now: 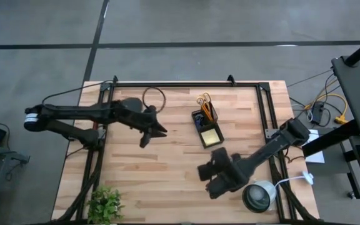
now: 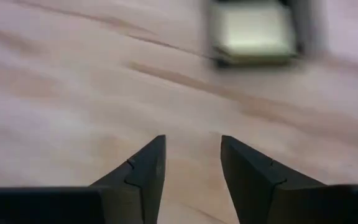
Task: Pick and place office supplies into organizer
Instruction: Return to Home Position
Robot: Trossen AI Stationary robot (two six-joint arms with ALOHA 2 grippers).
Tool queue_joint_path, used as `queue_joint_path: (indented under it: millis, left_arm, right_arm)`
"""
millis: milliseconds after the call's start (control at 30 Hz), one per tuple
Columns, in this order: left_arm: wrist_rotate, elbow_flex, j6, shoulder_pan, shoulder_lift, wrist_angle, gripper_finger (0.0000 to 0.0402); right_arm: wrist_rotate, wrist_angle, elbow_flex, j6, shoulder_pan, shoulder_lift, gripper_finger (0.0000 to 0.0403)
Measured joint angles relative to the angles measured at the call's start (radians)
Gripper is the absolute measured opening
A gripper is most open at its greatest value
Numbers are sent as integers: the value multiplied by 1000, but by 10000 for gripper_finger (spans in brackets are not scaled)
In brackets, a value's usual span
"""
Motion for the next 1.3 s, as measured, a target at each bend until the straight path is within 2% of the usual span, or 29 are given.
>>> queue_joint_path:
  millis: [67, 233, 367, 600, 667, 833, 1033, 1200, 1300]
  left_arm:
    - [35, 33, 2, -5, -36, -3, 58]
    - [82, 70, 22, -9, -148, -22, 6]
    - [73, 60, -15, -9, -253, -30, 7]
    - [-52, 11, -63, -9, -410, -114, 8]
    - [-81, 11, -76, -9, -446, -163, 8]
    - [-129, 10, -182, -9, -490, -227, 8]
    - [-69, 9, -219, -12, -530, -207, 8]
    - [-38, 9, -220, -12, -554, -208, 8]
    - [-38, 7, -217, -12, -568, -201, 8]
  right_arm:
    - [64, 89, 23, -150, -21, -10, 128]
    - [85, 266, 23, -477, -117, -68, 68]
    - [84, 295, 19, -643, -188, -142, 16]
    - [87, 284, 12, -958, -310, -285, 9]
    - [121, 222, 14, -939, -341, -328, 9]
    - [176, 115, 26, -776, -382, -421, 9]
    - [207, 124, 23, -970, -371, -462, 9]
    - [205, 127, 38, -958, -396, -497, 9]
    - [177, 125, 36, -1058, -401, -519, 9]
